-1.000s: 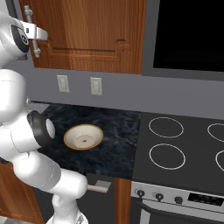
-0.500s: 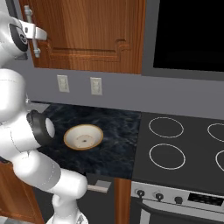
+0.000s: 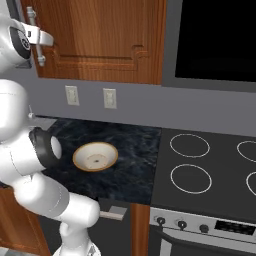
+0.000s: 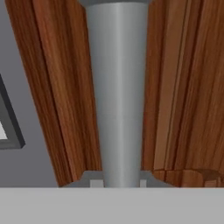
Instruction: Open the cabinet and setup a tea strainer by placing it in the bowl upright.
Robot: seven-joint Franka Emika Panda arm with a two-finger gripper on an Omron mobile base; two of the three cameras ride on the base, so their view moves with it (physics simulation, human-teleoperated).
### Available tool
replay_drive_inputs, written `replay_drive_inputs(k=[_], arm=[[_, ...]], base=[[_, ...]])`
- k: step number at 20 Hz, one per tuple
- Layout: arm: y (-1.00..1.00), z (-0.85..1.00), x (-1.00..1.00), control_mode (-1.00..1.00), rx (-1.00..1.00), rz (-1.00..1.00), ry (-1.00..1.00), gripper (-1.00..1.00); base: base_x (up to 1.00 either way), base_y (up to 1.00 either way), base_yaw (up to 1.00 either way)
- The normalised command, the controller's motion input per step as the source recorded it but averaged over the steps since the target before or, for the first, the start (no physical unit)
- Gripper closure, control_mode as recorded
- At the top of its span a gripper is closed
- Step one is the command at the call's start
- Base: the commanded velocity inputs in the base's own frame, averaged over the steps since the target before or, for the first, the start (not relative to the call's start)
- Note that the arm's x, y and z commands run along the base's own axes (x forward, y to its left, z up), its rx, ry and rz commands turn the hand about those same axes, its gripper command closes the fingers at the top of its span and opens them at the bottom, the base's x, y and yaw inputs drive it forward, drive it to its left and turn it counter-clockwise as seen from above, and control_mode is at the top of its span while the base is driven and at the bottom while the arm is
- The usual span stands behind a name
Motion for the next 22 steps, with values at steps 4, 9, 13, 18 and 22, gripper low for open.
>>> replay_drive_inputs(k=[4, 9, 13, 18, 22], arm=[[-0.07, 0.00, -0.94, -1.00, 0.00, 0.00, 0.00, 1.00], [-0.39, 0.00, -1.00, -1.00, 0.00, 0.00, 0.00, 1.00], [-0.58, 0.00, -1.00, -1.00, 0.02, 0.01, 0.05, 1.00], [-0.67, 0.00, -1.00, -1.00, 0.09, 0.06, 0.19, 1.00], [-0.71, 0.00, -1.00, -1.00, 0.12, 0.10, 0.24, 1.00]], base=[[0.00, 0.00, 0.00], [0.00, 0.00, 0.00], [0.00, 0.00, 0.00], [0.00, 0.00, 0.00], [0.00, 0.00, 0.00]])
